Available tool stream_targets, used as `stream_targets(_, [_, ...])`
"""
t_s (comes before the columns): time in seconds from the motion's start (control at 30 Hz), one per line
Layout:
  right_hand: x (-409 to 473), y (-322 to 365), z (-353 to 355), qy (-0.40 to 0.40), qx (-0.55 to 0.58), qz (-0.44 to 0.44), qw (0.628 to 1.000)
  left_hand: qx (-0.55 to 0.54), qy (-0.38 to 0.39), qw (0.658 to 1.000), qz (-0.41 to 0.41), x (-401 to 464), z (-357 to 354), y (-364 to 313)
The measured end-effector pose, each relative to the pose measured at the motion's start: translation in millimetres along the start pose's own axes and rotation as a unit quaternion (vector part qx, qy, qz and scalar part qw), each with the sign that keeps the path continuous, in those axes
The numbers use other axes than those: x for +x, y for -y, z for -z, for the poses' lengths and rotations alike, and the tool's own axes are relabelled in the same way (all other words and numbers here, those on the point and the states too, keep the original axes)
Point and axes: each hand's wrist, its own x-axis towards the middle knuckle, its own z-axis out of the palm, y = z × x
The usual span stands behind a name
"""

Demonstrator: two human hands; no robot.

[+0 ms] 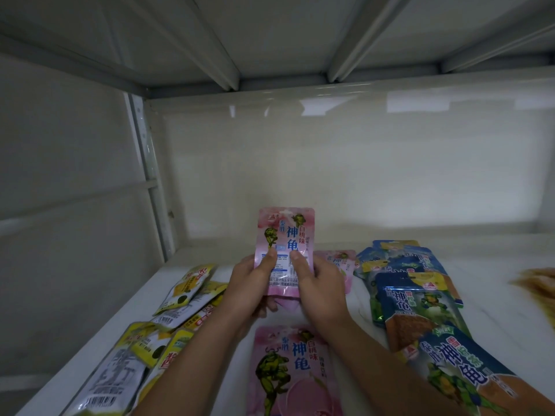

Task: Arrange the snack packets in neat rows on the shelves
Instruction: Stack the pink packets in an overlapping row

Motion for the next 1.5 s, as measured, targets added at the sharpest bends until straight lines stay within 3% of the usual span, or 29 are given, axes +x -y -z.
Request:
stream_targets(0.1, [-1, 0, 5, -0.033, 0.04, 0.02, 0.998, 0.01, 0.028, 1.0, -0.01, 0, -2, 3])
stream_targets(0.23, [1, -1, 2, -0.02, 0.064, 0.007, 0.998, -0.011, 0.026, 0.999, -0.025, -2, 1, -1])
stream_targets(0.33, [1, 1, 0, 0.038, 0.09, -0.044, 0.994, -0.039, -0.004, 0.998, -0.039, -3, 3, -5])
stream_targets(0.43, [1, -3, -3, 0.068, 0.038, -0.04, 0.996, -0.06, -0.016, 0.997, -0.045, -4, 3, -6])
stream_targets(0.63, [-1, 1, -1, 0.024, 0.085, -0.032, 0.996, -0.077, -0.013, 0.995, -0.055, -5, -1, -7])
stream_targets(0.9, [2, -2, 1, -0.003, 0.06, -0.02, 0.998, -0.077, 0.019, 0.997, -0.026, -6, -2, -5])
stream_targets(1.07, [4, -8, -3, -0.01, 0.021, -0.034, 0.999, -0.084, 0.018, 0.996, -0.029, -6, -1, -5])
stream_targets(1.3, [3, -3, -6, -0.003, 0.083, -0.059, 0.995, -0.062, 0.024, 0.996, -0.065, -6, 0, -6])
stream_targets(1.5, [5, -5, -4, -0.005, 0.041, -0.056, 0.998, -0.034, 0.014, 0.997, -0.064, -3, -1, -3])
